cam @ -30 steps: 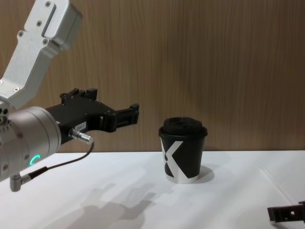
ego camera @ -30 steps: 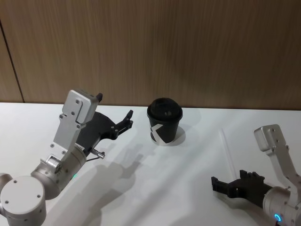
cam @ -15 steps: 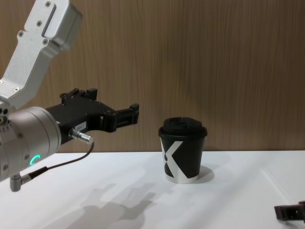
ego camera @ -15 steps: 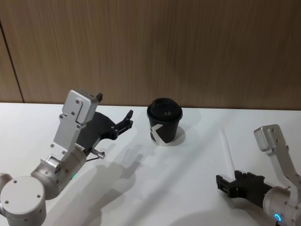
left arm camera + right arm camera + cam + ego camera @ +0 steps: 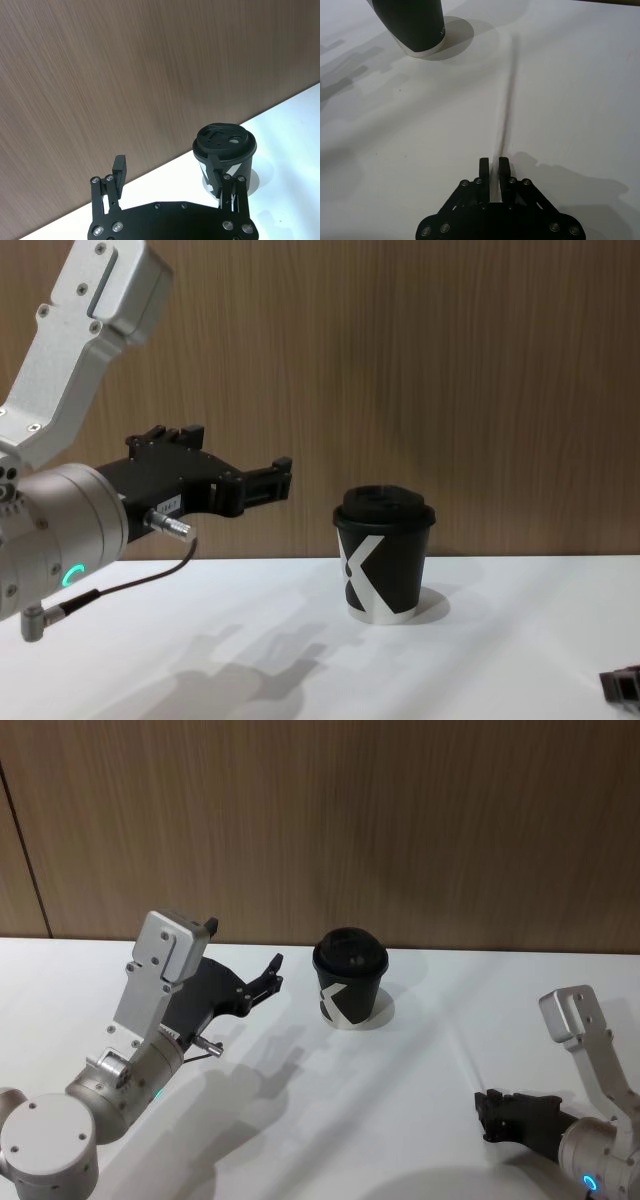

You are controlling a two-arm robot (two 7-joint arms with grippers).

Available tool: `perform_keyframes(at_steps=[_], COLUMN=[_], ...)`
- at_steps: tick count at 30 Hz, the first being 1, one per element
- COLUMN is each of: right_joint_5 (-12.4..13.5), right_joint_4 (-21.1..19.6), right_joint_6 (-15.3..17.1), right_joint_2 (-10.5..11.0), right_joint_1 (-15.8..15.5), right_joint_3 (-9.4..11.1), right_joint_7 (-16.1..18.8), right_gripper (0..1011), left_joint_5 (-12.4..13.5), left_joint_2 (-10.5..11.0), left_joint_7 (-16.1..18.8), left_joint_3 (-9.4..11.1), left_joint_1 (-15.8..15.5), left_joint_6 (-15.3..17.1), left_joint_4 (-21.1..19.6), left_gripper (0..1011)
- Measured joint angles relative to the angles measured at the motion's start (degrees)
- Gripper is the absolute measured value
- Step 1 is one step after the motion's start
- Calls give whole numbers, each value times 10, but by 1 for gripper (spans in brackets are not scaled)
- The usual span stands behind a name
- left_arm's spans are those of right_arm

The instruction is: Pick up the straw with one hand, pass it to the other hand, and insert it into the cup.

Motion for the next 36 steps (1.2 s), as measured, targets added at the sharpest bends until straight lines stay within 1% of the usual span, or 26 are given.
perform_keyframes(at_steps=[4,7,22,28,36], right_joint_5=[0,0,-2,-10,-26], right_joint_4=[0,0,0,1,7], right_joint_6=[0,0,-3,-27,-83], right_joint_2=[0,0,0,0,0], right_joint_1=[0,0,-1,-4,-8], right_joint_3=[0,0,1,2,8], right_joint_7=[0,0,0,-3,-12], right_gripper=[41,11,2,2,1], left_joint_5=[0,0,0,0,0], left_joint_2=[0,0,0,0,0], left_joint_7=[0,0,0,0,0], left_joint_3=[0,0,0,0,0], left_joint_1=[0,0,0,0,0], left_joint_6=[0,0,0,0,0], left_joint_4=[0,0,0,0,0], left_gripper=[1000,1000,1000,1000,1000])
